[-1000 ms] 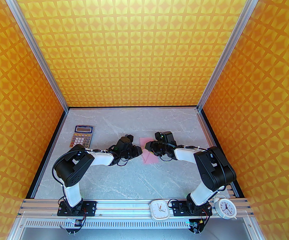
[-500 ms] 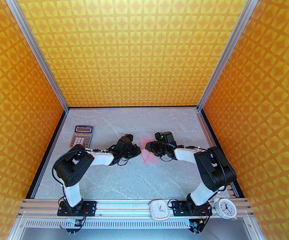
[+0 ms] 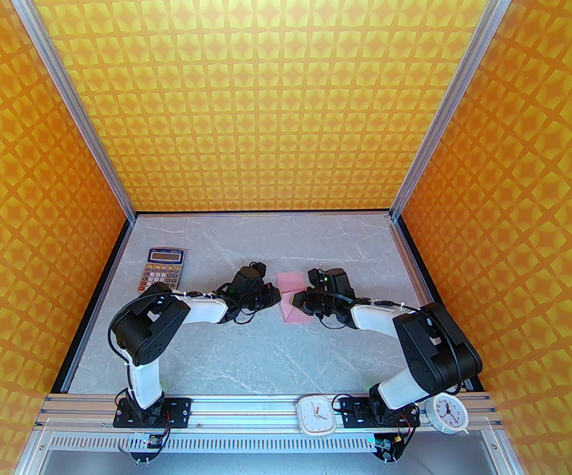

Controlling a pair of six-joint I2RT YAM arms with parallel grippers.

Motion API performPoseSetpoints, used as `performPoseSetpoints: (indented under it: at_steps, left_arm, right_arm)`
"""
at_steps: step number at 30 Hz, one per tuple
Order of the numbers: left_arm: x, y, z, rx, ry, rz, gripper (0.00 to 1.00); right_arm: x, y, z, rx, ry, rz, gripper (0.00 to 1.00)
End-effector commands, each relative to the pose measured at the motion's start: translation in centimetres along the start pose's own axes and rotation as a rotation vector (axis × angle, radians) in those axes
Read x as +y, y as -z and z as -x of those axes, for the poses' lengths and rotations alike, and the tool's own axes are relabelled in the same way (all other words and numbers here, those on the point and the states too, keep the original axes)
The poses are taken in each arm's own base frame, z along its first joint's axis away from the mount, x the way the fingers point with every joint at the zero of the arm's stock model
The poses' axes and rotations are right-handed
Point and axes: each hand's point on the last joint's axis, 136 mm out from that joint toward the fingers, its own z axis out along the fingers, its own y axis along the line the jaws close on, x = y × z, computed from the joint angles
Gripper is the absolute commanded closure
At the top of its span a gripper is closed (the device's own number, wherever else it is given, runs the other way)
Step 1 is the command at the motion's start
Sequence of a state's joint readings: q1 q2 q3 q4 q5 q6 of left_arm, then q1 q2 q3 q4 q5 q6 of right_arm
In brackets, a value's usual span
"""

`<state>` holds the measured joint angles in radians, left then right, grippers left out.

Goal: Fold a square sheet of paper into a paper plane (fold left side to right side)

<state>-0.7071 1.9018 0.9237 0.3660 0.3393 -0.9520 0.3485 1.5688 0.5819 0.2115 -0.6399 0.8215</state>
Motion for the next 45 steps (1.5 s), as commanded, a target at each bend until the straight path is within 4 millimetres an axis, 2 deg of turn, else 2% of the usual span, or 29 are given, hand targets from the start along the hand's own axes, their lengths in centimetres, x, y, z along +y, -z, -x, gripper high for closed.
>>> performPoseSetpoints:
  at_steps: [1,14,45]
  left_arm:
    - [0.2,-0.4,0.1,0.024,-0.026,0.006,0.96]
    - [0.6,-0.9,0.4,0.036,-0.045,0.015,0.95]
    - [1.3,-1.7,0.3,0.056,-0.041,0.005,0.95]
  right_arm:
    - [0.7,-0.4,-0.7,0.013,0.007,0.046,0.99]
    - [-0.7,-2.0,-2.2,0.061,-0.004,0.009,0.97]
    - [-2.3,-2.2,-3.6,0.104,0.009,-0.059,0.97]
